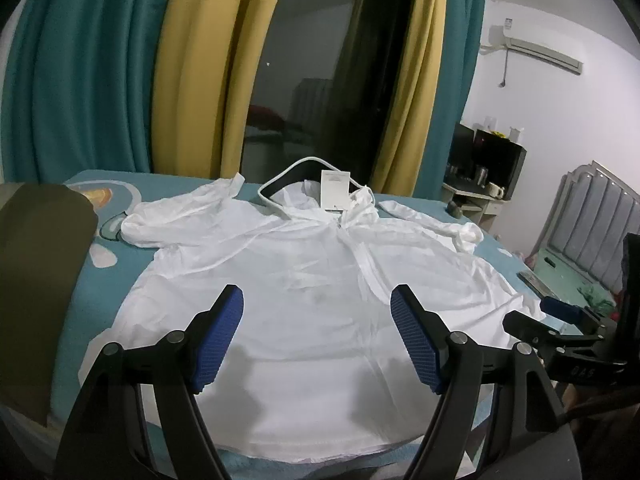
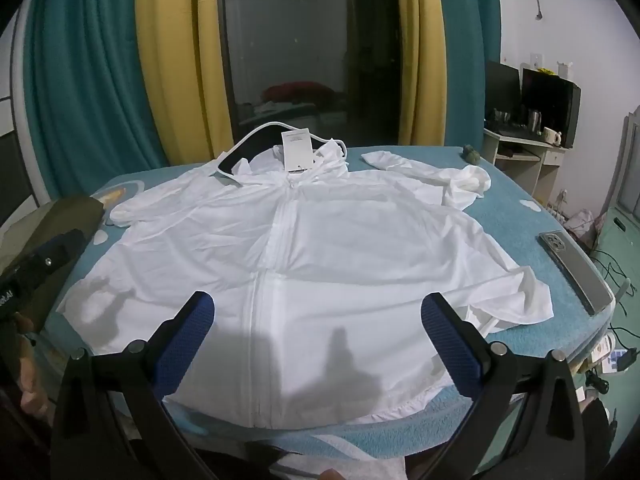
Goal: Fold large clothes
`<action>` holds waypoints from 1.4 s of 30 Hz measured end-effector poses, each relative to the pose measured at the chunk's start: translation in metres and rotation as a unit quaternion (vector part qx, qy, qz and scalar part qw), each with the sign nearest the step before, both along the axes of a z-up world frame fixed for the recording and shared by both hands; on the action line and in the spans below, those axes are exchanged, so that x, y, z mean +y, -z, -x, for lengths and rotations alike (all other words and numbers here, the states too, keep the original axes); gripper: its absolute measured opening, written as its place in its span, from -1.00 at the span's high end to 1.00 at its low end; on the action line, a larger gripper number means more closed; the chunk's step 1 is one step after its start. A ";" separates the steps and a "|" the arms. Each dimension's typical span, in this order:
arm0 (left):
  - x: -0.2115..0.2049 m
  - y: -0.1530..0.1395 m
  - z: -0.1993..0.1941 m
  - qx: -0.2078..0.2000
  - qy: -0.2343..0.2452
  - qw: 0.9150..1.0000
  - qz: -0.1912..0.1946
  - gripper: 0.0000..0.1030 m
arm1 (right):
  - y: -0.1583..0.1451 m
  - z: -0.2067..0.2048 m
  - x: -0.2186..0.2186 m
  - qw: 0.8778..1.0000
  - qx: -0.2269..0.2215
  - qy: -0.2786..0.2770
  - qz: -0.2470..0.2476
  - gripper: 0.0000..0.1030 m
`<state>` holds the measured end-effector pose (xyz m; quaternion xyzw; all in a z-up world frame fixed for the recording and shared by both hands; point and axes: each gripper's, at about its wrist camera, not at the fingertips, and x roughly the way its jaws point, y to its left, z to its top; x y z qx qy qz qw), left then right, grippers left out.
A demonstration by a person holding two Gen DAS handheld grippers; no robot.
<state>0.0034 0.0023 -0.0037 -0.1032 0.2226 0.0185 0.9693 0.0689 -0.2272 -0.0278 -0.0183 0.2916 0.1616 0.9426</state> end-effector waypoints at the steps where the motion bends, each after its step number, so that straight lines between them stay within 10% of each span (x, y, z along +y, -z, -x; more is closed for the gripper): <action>1: 0.000 -0.001 0.000 0.000 0.000 1.000 0.000 -0.54 | 0.000 0.000 0.000 1.000 0.000 0.000 0.000 -0.98; 42: -0.002 0.000 -0.003 0.003 0.004 1.000 -0.017 -0.54 | 0.000 -0.002 -0.006 1.000 -0.002 0.003 0.001 -0.98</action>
